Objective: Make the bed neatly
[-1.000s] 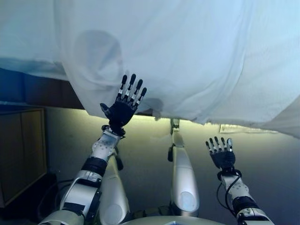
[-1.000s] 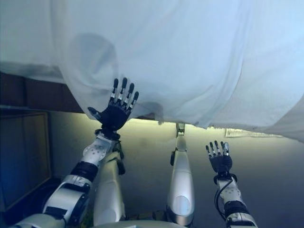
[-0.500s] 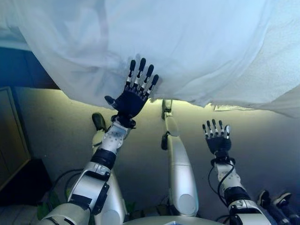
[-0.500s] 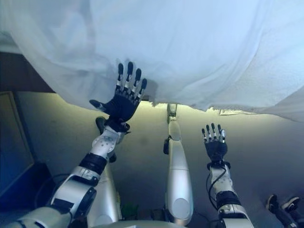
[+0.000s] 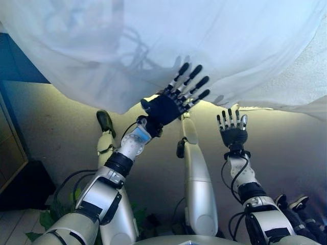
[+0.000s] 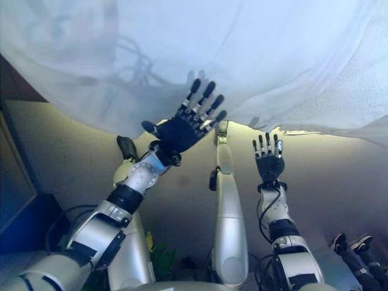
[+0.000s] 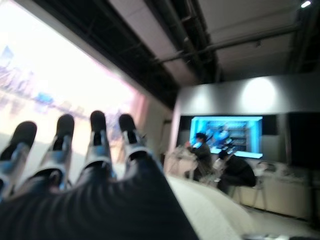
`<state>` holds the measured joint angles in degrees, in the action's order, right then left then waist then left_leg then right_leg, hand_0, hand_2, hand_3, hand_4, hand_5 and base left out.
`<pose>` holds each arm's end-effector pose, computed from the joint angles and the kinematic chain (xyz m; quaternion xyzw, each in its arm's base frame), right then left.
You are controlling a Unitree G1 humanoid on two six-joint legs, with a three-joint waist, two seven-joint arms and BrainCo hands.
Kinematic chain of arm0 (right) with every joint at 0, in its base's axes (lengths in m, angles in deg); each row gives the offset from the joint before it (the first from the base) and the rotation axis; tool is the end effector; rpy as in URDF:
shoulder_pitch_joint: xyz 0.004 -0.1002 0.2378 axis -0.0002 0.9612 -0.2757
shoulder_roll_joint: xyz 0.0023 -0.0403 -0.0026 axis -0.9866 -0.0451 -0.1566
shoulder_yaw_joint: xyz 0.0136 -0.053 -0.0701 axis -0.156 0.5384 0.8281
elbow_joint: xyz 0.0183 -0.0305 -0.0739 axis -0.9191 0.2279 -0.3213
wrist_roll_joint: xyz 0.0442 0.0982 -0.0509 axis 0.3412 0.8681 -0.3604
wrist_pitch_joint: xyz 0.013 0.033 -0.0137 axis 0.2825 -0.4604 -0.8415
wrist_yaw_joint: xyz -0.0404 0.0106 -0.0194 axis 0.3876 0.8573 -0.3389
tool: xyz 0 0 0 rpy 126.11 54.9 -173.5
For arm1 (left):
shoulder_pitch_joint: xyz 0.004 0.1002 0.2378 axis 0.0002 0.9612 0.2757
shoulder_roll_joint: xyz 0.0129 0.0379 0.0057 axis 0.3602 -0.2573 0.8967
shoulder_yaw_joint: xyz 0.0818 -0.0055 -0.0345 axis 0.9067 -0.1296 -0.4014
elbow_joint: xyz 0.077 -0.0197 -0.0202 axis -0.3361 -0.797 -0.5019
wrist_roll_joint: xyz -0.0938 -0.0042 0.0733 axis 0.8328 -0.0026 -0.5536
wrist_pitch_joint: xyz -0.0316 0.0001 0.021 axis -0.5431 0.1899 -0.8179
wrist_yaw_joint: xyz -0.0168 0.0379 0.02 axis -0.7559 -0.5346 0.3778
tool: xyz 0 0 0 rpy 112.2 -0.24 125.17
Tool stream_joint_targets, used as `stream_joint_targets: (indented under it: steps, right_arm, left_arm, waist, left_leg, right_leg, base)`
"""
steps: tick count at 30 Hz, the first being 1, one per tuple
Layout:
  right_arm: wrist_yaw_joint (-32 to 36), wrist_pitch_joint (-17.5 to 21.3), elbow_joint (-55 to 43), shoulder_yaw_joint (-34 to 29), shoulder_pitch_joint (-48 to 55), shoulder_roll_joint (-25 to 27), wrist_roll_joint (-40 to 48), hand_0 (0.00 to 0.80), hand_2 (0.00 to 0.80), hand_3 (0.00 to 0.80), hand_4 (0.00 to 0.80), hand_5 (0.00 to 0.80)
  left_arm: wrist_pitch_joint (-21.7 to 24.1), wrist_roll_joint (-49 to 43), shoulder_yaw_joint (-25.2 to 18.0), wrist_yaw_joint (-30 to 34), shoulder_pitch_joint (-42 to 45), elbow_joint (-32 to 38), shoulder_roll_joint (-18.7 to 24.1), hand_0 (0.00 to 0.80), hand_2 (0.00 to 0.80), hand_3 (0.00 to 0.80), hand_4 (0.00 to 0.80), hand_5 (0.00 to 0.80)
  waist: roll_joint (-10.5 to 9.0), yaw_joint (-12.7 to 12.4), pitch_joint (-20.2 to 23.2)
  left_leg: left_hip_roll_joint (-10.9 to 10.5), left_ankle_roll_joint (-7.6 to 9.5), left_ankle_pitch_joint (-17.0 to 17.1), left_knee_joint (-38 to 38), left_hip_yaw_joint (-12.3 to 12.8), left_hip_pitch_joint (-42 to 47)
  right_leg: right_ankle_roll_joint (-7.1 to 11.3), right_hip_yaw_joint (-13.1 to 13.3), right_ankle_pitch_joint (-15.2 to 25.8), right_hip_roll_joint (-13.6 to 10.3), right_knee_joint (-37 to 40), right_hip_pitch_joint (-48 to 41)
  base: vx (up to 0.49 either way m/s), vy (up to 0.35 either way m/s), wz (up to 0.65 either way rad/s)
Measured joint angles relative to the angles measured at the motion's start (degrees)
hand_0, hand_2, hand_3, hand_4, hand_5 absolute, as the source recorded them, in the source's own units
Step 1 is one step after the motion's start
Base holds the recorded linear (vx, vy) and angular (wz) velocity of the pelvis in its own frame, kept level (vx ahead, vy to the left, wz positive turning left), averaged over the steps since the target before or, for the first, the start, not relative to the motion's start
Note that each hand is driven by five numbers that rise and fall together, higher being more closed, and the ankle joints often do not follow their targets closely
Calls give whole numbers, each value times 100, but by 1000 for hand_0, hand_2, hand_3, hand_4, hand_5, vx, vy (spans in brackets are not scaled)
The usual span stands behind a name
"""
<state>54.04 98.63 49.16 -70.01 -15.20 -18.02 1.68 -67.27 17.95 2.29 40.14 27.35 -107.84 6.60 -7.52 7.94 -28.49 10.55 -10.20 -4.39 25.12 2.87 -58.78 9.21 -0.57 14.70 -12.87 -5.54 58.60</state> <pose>0.2840 -0.2075 0.0283 0.5526 -0.0708 -0.0241 0.8301 0.3162 0.0611 0.1216 -0.4565 -0.1186 -0.6843 0.5561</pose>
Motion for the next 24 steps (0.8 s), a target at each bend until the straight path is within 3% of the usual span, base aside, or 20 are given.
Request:
stream_joint_targets:
  steps: [3, 8, 12, 19, 24]
  right_arm:
    - [5, 62, 256, 0, -81, 106, 66, 0, 0, 0, 0, 0]
    - [-87, 186, 520, -5, -398, 200, 104, 0, 0, 0, 0, 0]
    - [-56, 211, 726, -8, -682, 215, 118, 0, 0, 0, 0, 0]
    - [88, 221, 1134, 45, -977, 452, 346, 0, 0, 0, 0, 0]
    - [168, 325, 1254, 70, -1034, 461, 502, 0, 0, 0, 0, 0]
  left_arm:
    - [-66, -95, 196, -166, -119, 198, -7, 0, 0, 0, 0, 0]
    - [-284, -236, 254, -1200, -205, 104, -171, 0, 0, 0, 0, 0]
    - [-274, -233, 417, -1643, -257, -513, -106, 0, 0, 0, 0, 0]
    - [-231, 180, 1291, -1903, -516, -1193, 295, 0, 0, 0, 0, 0]
    - [-289, 499, 1346, -2603, -623, -1679, 375, 0, 0, 0, 0, 0]
  waist:
    - [20, -168, 3]
    - [86, -248, 12]
    - [114, -265, 8]
    - [237, -293, 11]
    - [305, -365, 16]
  left_leg:
    - [-13, 0, 1, -35, -16, -20]
    - [-88, 4, 6, -10, -112, -286]
    - [-100, -3, 10, 27, -150, -488]
    - [-126, 7, 29, 91, -231, -727]
    - [-129, -10, 89, 41, -317, -794]
  right_leg:
    - [-9, 2, -11, -2, -3, 45]
    - [14, -4, -12, -51, -14, 272]
    - [18, -9, -7, -56, -55, 460]
    - [11, -59, -13, -82, -97, 630]
    - [8, -164, -15, -87, -99, 646]
  base:
    - [2, -13, 0]
    - [3, -13, 6]
    - [0, 0, 0]
    - [-17, -8, 4]
    - [-35, -46, 6]
